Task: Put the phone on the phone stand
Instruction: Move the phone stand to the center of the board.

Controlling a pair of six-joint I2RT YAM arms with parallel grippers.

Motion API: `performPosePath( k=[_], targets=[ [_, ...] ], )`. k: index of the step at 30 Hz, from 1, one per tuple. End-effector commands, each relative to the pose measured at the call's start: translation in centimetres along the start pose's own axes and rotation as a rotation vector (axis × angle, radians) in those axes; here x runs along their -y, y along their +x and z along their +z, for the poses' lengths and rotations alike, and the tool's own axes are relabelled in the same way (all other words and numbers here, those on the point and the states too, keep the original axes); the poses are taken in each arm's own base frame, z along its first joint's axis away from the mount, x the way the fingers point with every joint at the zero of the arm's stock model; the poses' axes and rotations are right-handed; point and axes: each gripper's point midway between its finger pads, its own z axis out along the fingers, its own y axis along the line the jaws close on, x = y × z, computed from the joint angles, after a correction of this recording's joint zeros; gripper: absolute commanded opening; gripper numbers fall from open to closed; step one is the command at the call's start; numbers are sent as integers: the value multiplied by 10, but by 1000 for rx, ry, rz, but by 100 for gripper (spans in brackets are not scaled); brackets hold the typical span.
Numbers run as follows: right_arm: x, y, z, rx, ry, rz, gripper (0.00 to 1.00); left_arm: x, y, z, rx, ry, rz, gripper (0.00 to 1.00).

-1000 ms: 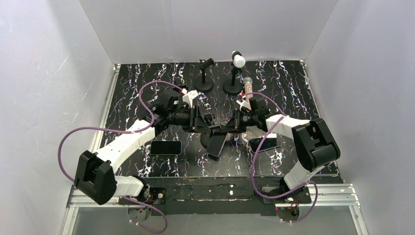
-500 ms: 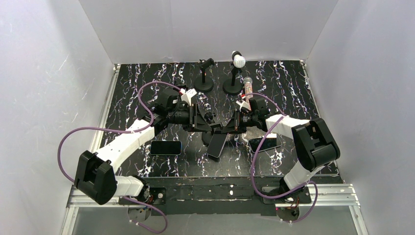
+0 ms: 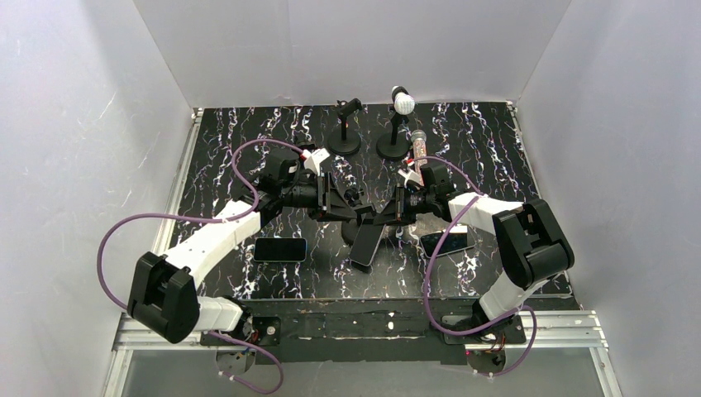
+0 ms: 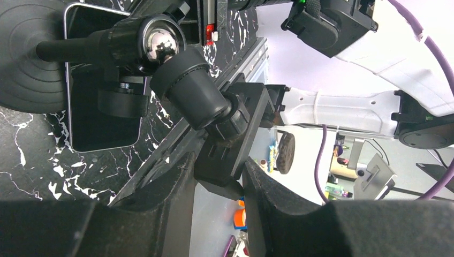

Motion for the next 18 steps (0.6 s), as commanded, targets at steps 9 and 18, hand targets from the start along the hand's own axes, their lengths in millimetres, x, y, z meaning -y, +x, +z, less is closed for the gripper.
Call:
performPosePath(
  k=[9, 18],
  targets=[
    [44, -9, 4, 48, 194, -48, 1, 76, 4, -26, -106, 318, 165, 0],
    [41, -9, 4, 42, 184, -52, 1, 64, 4, -24, -113, 258, 195, 0]
  ],
)
